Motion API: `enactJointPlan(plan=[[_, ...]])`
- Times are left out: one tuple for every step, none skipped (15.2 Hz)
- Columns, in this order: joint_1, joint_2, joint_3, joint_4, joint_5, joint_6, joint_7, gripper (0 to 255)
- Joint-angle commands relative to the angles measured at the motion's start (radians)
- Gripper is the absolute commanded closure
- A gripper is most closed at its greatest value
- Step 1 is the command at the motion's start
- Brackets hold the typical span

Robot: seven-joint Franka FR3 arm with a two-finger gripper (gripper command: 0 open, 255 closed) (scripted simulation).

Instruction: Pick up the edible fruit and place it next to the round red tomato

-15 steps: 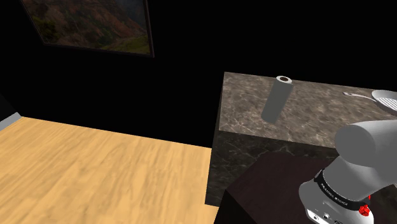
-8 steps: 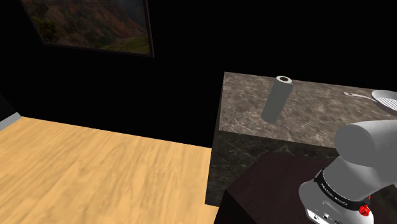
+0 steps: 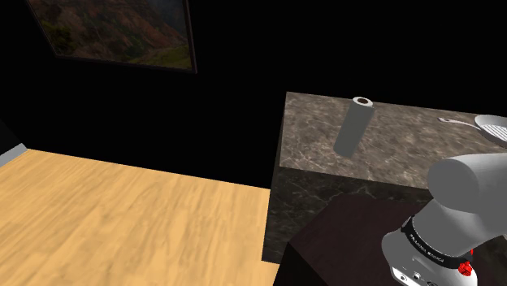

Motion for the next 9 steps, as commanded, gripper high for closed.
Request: enactJointPlan(plan=[[-0.001,0.002,-0.017,-0.020,-0.011,0.025,0.001,255],[0.000,0.004,-0.025,-0.030,-0.016,0.038,0.003,255],[0.001,0.006,-0.034,-0.039,-0.022,0.051,0.004,255],[0.002,0.009,-0.043,-0.049,-0.027,0.064,0.006,255],[0.003,0.011,-0.052,-0.058,-0.032,0.078,0.007,255],[0.005,0.014,-0.061,-0.067,-0.037,0.091,0.008,255],[0.006,0.018,-0.071,-0.075,-0.042,0.104,0.010,255],[0.008,0.021,-0.081,-0.084,-0.048,0.118,0.011,255],[0.011,0.025,-0.091,-0.092,-0.053,0.132,0.013,255]])
